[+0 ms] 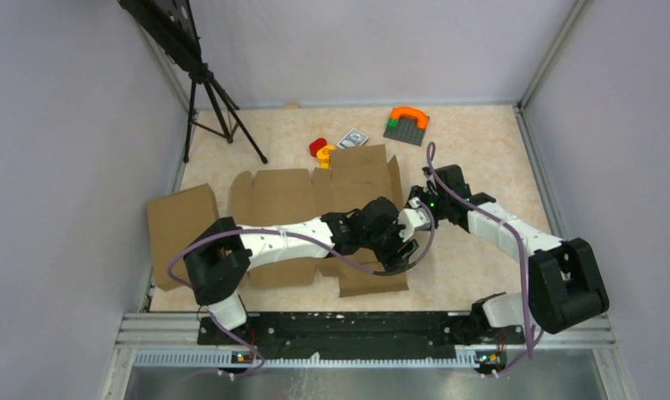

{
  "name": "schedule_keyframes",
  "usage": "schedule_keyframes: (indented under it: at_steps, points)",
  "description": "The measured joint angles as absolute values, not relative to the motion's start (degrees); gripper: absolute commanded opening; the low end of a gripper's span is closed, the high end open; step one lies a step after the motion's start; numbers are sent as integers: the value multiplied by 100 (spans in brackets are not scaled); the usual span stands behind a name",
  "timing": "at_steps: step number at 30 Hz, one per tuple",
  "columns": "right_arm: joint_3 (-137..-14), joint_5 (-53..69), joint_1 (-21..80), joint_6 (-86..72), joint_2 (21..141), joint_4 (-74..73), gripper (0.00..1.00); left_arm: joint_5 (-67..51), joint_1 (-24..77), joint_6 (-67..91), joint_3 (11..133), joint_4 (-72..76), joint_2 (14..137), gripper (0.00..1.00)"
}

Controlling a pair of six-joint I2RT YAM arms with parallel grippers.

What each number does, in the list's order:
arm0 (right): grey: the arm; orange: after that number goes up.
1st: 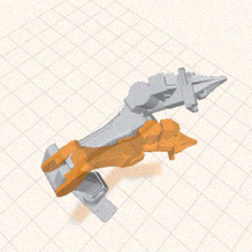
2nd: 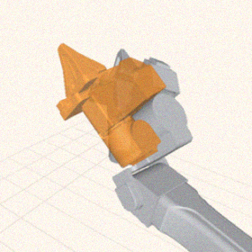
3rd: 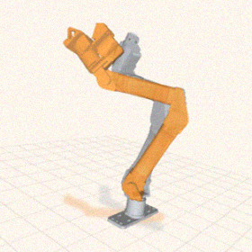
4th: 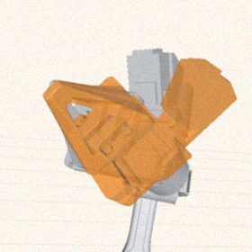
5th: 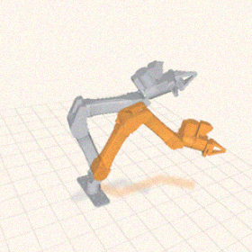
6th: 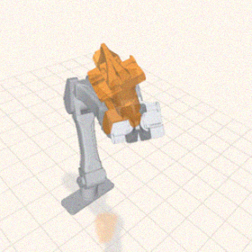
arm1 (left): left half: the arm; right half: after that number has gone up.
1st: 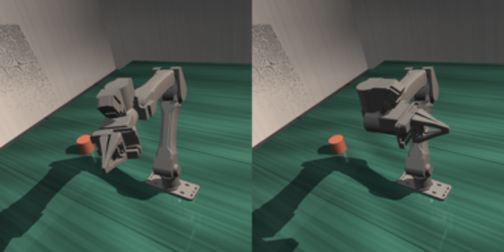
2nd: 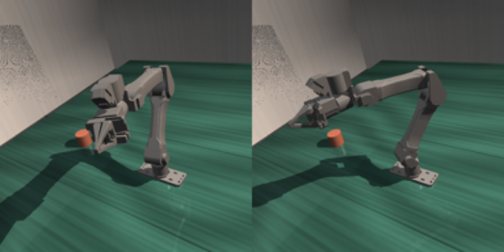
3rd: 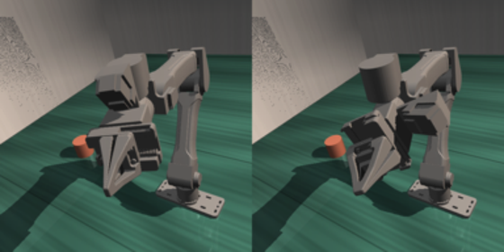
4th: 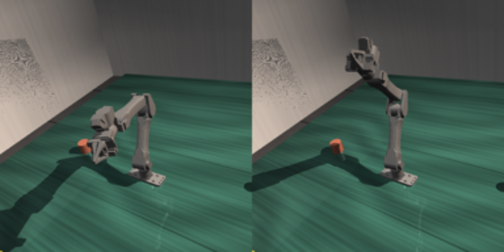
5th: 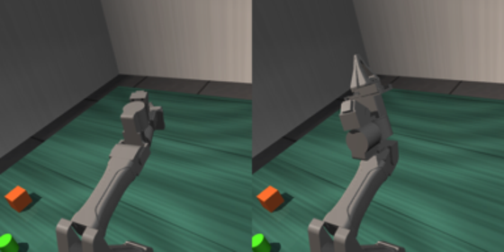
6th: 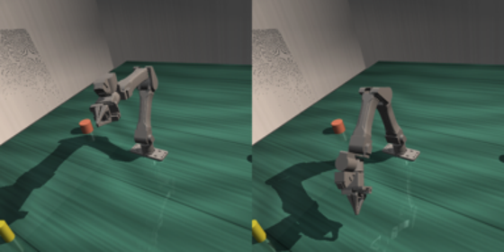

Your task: Fold the paper box

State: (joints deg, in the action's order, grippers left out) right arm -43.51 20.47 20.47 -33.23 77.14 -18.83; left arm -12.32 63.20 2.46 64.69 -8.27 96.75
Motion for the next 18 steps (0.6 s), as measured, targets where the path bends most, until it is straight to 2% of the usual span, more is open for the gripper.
schedule_keyframes:
  at_steps: [3, 9, 11, 18]
  points:
    - [-4351, 2049, 2047, -3326, 7717, -1885, 38, -1367, 6342, 180, 6519, -849, 9793, 58]
    - [-4351, 2049, 2047, -3323, 7762, -1885, 38, -1507, 6359, -3, 6580, -1057, 9850, 31]
    - [-4351, 2049, 2047, -3321, 7778, -1887, 38, -1494, 6359, -117, 6587, -1111, 9904, 26]
    - [-4351, 2047, 2047, -3306, 7819, -1894, 38, -1179, 6361, -493, 6587, -1319, 10003, 19]
